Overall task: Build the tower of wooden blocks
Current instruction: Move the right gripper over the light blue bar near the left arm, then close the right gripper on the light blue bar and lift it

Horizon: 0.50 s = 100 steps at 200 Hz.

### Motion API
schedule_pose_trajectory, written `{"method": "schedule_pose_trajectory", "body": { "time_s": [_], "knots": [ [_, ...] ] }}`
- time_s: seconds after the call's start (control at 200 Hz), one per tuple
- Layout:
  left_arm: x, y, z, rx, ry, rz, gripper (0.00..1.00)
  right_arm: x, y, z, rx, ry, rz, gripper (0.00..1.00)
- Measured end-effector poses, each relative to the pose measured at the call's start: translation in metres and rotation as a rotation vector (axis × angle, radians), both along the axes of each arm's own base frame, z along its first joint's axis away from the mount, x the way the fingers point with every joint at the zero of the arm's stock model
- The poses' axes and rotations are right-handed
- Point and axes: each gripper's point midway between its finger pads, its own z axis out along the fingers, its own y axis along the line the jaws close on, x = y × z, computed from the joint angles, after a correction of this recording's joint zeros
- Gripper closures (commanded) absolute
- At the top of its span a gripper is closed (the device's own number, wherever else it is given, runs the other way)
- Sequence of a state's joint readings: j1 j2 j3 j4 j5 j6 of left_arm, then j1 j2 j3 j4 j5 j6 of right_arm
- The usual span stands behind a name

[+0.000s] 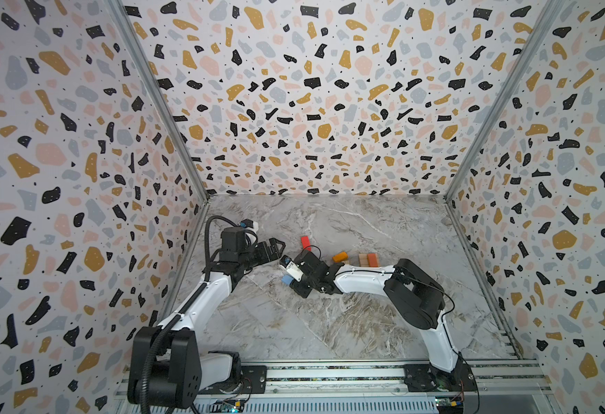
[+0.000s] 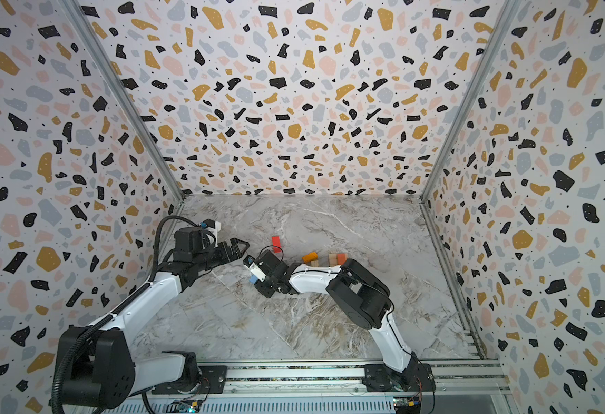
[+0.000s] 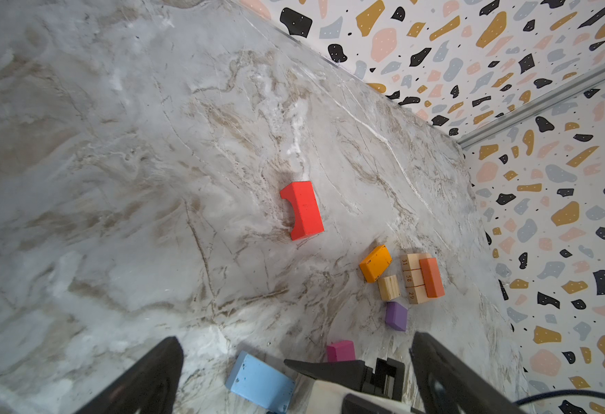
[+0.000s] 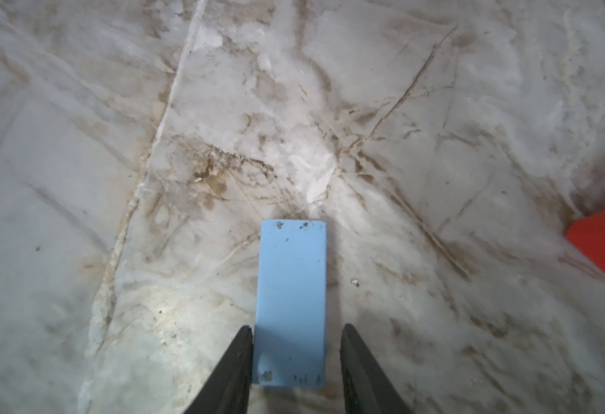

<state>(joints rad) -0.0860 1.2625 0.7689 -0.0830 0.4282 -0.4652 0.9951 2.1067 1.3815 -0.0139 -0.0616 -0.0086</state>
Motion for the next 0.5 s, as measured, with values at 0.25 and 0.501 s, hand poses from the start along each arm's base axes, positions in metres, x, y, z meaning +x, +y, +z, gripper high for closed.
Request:
{"method": "schedule_pose_trajectory", "body": {
  "time_s": [0.25, 0.501],
  "knots": [
    [0.0000, -0.0001, 0.0001, 0.000, 0.000, 0.000, 0.00, 0.0001, -0.0001, -0.0021, -0.003, 0.002, -0.003, 0.59],
    [0.0001, -0.0001, 0.0002, -0.001, -0.001, -0.001, 0.00, -0.0001, 0.0007, -0.0033, -0.001, 0.002, -0.001, 0.61]
  ]
}}
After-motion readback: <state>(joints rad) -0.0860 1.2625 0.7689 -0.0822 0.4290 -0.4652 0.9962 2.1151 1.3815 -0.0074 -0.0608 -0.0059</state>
